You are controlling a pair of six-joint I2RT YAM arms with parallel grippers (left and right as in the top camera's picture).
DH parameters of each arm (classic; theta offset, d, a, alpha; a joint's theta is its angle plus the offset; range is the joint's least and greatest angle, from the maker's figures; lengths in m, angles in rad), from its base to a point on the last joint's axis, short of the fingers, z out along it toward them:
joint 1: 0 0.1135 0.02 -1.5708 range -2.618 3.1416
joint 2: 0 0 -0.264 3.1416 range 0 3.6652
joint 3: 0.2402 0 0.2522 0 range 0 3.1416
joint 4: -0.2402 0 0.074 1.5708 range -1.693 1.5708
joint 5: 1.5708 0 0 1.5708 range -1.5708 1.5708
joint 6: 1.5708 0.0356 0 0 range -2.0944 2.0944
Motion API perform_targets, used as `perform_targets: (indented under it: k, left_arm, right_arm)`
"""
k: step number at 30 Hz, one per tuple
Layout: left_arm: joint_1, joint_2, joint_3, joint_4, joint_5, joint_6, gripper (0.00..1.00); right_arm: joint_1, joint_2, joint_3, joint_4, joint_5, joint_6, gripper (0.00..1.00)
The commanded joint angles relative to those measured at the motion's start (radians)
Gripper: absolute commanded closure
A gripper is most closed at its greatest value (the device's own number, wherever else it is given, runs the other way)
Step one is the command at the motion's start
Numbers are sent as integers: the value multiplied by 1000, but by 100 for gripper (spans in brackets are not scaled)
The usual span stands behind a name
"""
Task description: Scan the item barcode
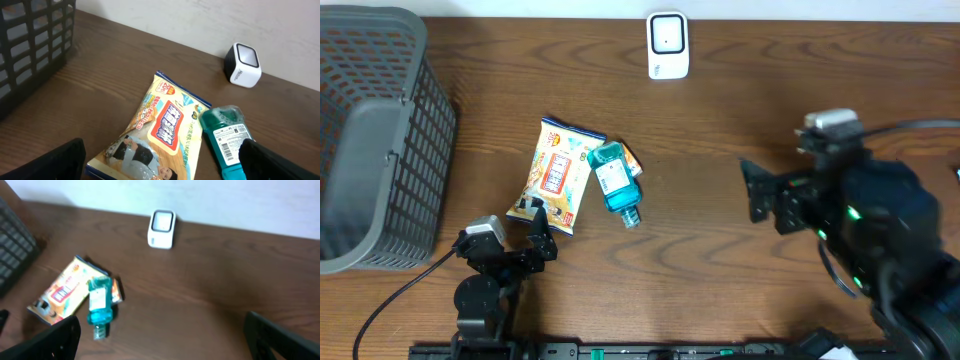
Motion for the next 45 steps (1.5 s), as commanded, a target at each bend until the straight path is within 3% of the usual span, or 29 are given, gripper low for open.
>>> perform_targets:
  k: [1, 12, 17, 21, 27, 31, 36, 41, 45]
  left_arm:
    - [3, 0, -26, -6, -12, 5, 2]
    - [3, 0, -26, -6, -12, 5, 2]
    - [3, 0, -26, -6, -12, 5, 2]
    - [3, 0, -26, -6, -12, 5, 2]
    - [3, 0, -26, -6, -12, 5, 2]
    - [3, 0, -26, -6, -12, 5, 2]
    - [3, 0, -26, -6, -12, 5, 2]
    - [3, 0, -26, -6, -12, 5, 2]
    - [3, 0, -26, -6, -12, 5, 2]
  right_arm:
    - [-2, 33, -6, 16, 9, 12, 1]
    - [-2, 534, -13, 175, -207, 15, 1]
    - [-13, 730, -13, 382, -361, 18, 1]
    - [-21, 787, -13, 534, -439, 68, 1]
    - [-44, 827, -13, 574, -394, 56, 1]
    - [-100, 895, -13, 609, -556, 107, 9]
    - [-149, 1009, -13, 721, -797, 151, 12]
    - [-141, 1124, -13, 863, -943, 248, 19]
    - [-95, 1153, -13, 869, -968, 255, 22]
